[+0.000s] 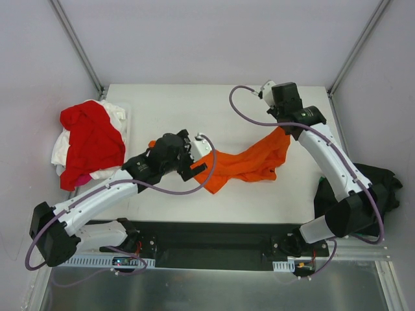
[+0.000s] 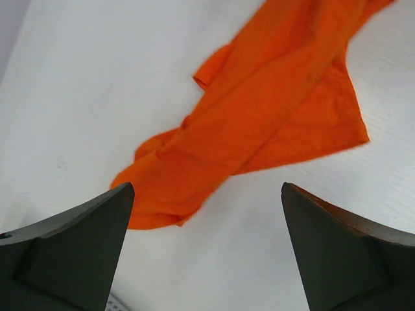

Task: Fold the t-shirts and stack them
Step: Flatten out the tshirt

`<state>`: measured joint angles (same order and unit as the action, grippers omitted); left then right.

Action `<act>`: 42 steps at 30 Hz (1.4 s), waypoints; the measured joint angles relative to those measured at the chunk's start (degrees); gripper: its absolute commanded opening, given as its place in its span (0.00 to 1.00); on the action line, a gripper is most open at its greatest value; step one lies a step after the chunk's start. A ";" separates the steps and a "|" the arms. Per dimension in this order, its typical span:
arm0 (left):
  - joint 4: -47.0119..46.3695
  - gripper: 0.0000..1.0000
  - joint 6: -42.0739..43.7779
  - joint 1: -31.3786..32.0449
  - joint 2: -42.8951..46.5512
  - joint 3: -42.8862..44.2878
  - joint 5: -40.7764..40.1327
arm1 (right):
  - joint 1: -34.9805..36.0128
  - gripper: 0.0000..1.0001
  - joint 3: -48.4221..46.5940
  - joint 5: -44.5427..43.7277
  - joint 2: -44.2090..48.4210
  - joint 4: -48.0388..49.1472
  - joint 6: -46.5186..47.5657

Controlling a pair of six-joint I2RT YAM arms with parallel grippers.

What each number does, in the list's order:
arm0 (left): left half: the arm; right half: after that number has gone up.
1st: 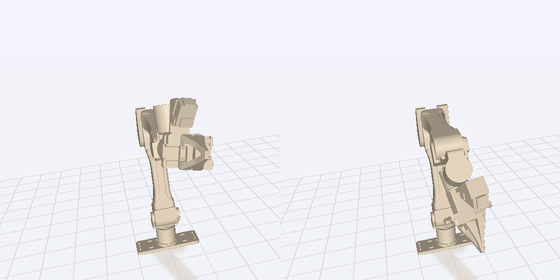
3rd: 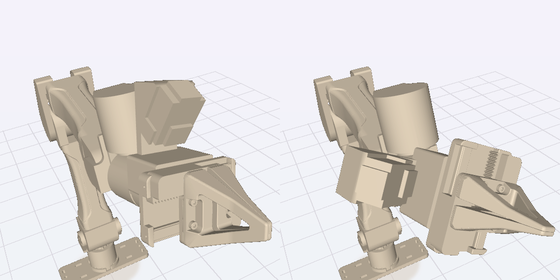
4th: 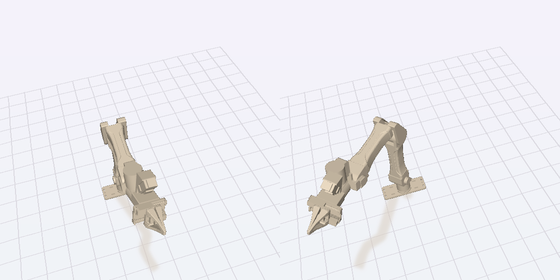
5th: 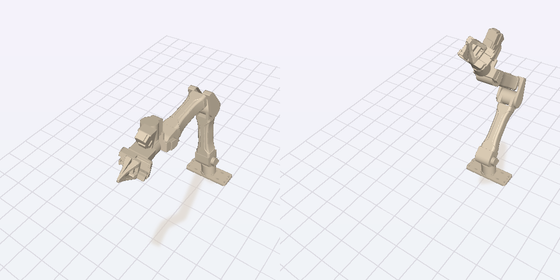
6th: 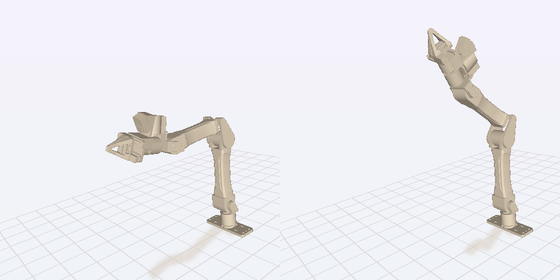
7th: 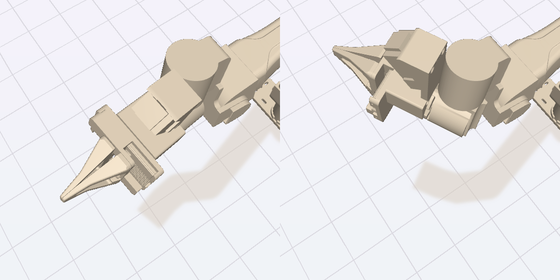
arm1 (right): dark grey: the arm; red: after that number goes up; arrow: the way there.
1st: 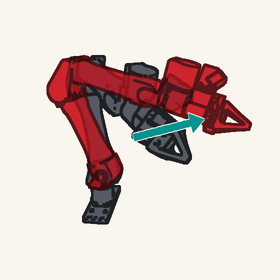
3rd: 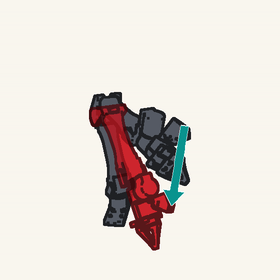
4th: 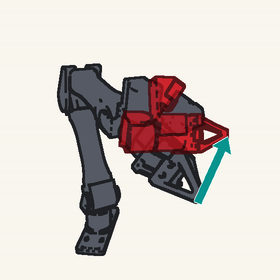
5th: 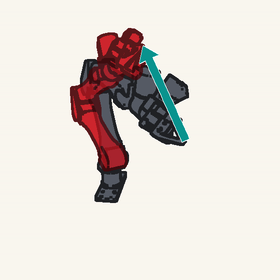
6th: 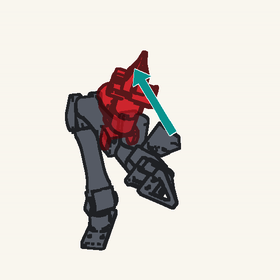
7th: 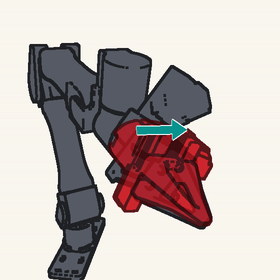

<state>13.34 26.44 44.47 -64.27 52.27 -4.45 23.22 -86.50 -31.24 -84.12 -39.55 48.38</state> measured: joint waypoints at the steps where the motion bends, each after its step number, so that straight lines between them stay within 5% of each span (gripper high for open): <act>1: 0.55 0.96 0.00 0.46 0.17 -0.90 0.94 | 0.00 0.01 0.48 0.15 -0.24 0.11 -0.15; 25: 3.02 0.83 -0.04 10.36 -23.04 1.90 11.85 | 0.00 0.01 2.97 1.86 -8.22 2.93 -2.51; 42: -1.38 0.74 0.87 11.45 -33.79 4.90 13.11 | 0.17 0.01 2.95 1.99 -9.22 2.93 -2.75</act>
<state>11.97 27.31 55.92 -98.06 57.17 8.67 23.40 -83.55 -29.26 -93.34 -36.62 45.63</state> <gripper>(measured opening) 0.771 0.024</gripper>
